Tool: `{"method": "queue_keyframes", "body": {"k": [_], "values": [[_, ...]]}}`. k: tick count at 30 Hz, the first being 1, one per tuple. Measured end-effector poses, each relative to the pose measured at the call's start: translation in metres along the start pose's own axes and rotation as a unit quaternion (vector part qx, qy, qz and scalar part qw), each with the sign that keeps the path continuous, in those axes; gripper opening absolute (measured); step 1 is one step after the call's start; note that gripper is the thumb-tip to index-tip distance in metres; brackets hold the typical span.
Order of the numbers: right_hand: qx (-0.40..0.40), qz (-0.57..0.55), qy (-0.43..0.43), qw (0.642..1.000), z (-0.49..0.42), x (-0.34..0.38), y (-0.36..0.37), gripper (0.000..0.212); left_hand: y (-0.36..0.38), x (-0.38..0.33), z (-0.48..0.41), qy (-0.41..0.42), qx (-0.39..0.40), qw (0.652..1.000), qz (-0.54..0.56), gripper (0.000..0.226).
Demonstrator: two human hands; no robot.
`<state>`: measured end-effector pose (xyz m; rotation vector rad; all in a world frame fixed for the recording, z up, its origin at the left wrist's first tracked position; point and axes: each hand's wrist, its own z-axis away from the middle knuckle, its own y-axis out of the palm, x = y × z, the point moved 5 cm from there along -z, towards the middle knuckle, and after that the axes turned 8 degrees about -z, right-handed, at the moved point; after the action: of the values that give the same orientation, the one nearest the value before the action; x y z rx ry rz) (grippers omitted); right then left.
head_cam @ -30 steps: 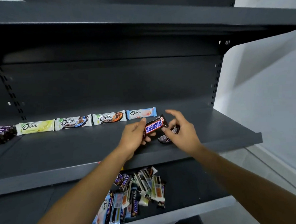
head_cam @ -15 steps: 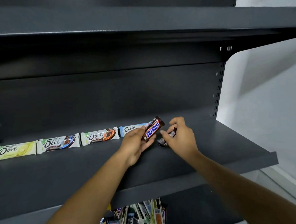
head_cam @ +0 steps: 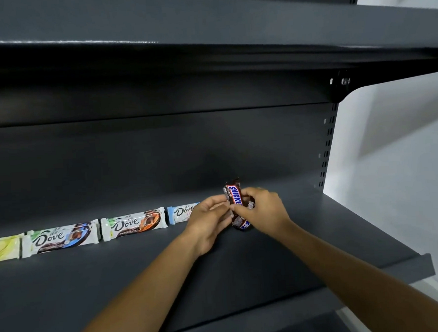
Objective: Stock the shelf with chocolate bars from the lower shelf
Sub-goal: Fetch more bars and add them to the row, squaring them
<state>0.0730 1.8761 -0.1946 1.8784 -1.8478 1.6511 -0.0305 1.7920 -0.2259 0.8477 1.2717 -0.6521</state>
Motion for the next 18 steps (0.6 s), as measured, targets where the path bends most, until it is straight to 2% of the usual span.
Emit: {"method": "queue_keyframes", "body": {"k": [4, 9, 14, 18], "values": [[0.011, 0.098, -0.042, 0.994, -0.016, 0.000, -0.004, 0.035, 0.006, -0.003, -0.014, 0.015, -0.012, 0.999, -0.051, 0.016], [0.055, 0.254, -0.091, 0.961, -0.039, -0.019, -0.008, 0.032, 0.000, -0.002, -0.033, 0.061, -0.119, 0.981, -0.139, 0.020], [0.111, 0.336, -0.145, 0.924, -0.054, -0.031, 0.003, 0.029, -0.016, 0.003, -0.047, 0.085, -0.217, 0.951, -0.205, 0.023], [0.131, 0.367, -0.162, 0.907, -0.062, -0.037, 0.017, 0.030, -0.022, 0.002, -0.048, 0.116, -0.248, 0.936, -0.219, 0.026]]}}
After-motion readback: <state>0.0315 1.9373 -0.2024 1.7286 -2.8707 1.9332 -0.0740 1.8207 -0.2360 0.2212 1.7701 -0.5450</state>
